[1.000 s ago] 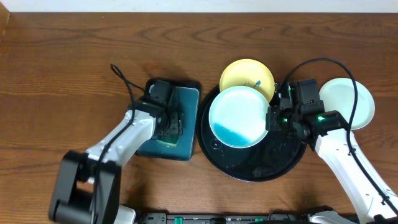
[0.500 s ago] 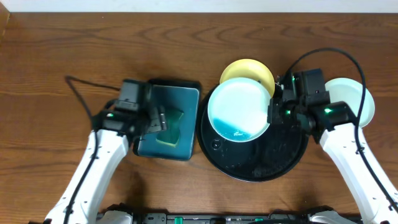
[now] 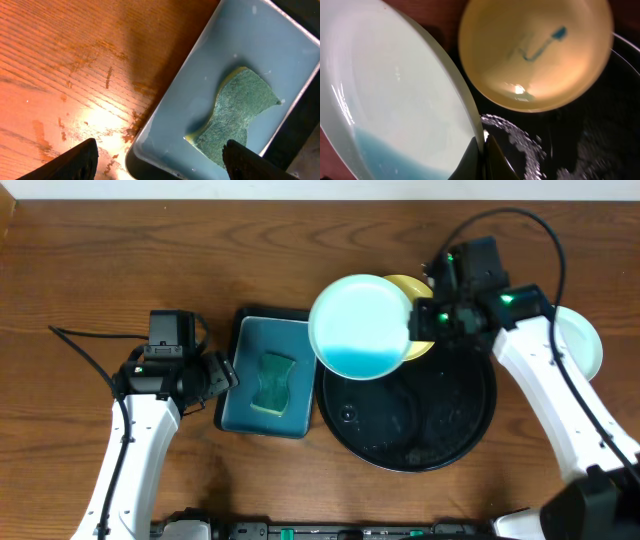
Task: Clean dirty plates on tray and stack at the side
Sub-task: 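Lift the cleaned pale plate off the black tray with the right gripper, then carry the pale plate with the right gripper toward the right side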
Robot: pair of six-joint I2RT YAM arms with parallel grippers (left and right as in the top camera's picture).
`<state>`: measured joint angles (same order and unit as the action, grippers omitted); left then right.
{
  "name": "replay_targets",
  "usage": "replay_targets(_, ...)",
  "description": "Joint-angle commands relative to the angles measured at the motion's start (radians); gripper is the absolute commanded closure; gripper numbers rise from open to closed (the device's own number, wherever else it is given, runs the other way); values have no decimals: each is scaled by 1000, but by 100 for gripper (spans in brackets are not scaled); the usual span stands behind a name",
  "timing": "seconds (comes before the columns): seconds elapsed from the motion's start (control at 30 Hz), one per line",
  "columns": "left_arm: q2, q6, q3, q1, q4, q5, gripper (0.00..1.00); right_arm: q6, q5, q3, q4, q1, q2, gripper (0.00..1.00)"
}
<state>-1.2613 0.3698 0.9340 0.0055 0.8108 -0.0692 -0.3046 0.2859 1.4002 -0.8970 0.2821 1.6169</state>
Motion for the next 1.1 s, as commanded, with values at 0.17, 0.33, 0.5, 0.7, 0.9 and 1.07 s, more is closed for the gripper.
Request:
replay_targets(0.17, 10, 9, 16, 5, 4, 2, 19, -76, -121, 110, 71, 104, 122, 99)
replay_targets(0.33, 10, 9, 16, 5, 5, 1, 19, -122, -181, 110, 163, 163, 185, 99)
replay_targets(0.5, 10, 9, 15, 5, 5, 2, 19, -122, -302, 110, 258, 251, 238, 99)
replay_targets(0.7, 9, 9, 14, 5, 11, 1, 19, -121, -498, 109, 325, 358, 281, 99)
replay_targets(0.9, 8, 9, 14, 5, 12, 1, 19, -91, -661, 109, 372, 443, 288, 99)
replay_targets(1.07, 8, 9, 14, 5, 12, 1, 19, -24, -731, 110, 406, 481, 288, 99)
